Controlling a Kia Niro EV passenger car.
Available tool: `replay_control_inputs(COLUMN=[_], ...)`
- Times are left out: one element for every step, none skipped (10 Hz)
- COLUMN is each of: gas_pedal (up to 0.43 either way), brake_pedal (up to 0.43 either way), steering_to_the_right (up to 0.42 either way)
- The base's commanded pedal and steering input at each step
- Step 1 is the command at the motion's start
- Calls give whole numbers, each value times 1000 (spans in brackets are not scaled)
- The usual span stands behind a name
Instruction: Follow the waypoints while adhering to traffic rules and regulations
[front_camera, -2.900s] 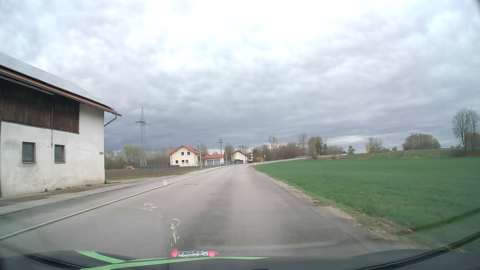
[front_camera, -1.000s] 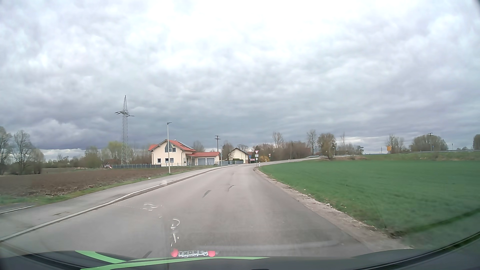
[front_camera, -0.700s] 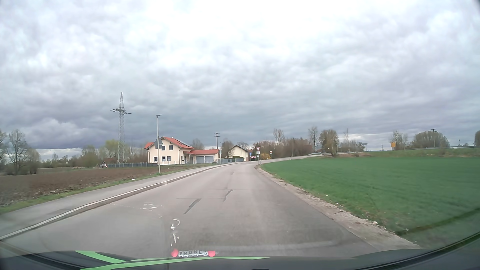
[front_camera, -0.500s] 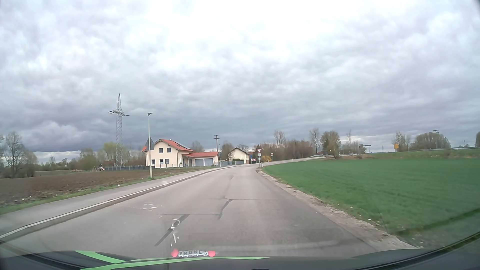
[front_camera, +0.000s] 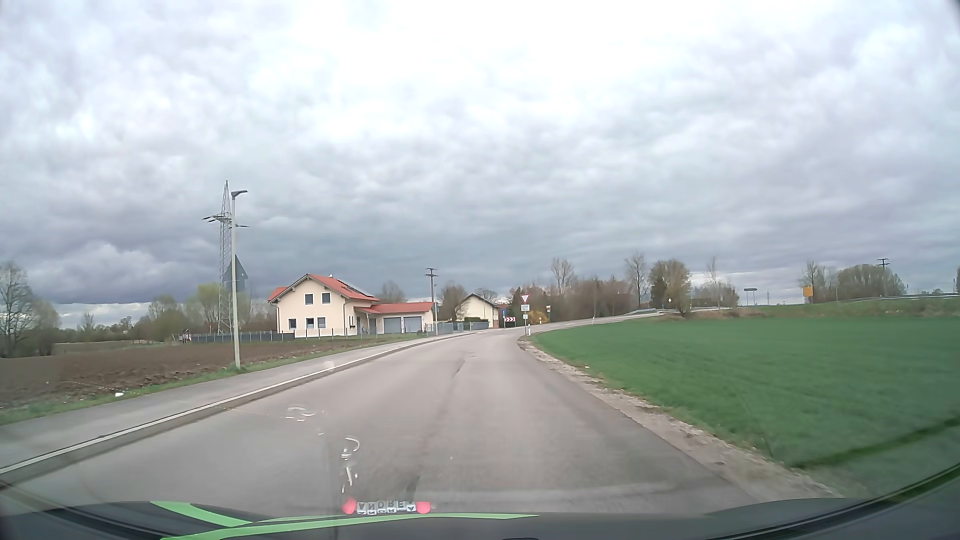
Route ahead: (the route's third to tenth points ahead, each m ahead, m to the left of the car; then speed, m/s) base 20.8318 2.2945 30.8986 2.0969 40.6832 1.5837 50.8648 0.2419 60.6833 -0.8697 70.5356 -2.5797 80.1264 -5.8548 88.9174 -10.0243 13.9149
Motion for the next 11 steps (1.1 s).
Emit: replay_control_inputs(gas_pedal=[138, 138, 138, 138, 138, 138, 138, 138, 138, 138, 118], brake_pedal=[0, 0, 0, 0, 0, 0, 0, 0, 0, 0, 0], steering_to_the_right=[-1, -1, -1, -1, -1, -1, 0, 0, 1, 1, 1])
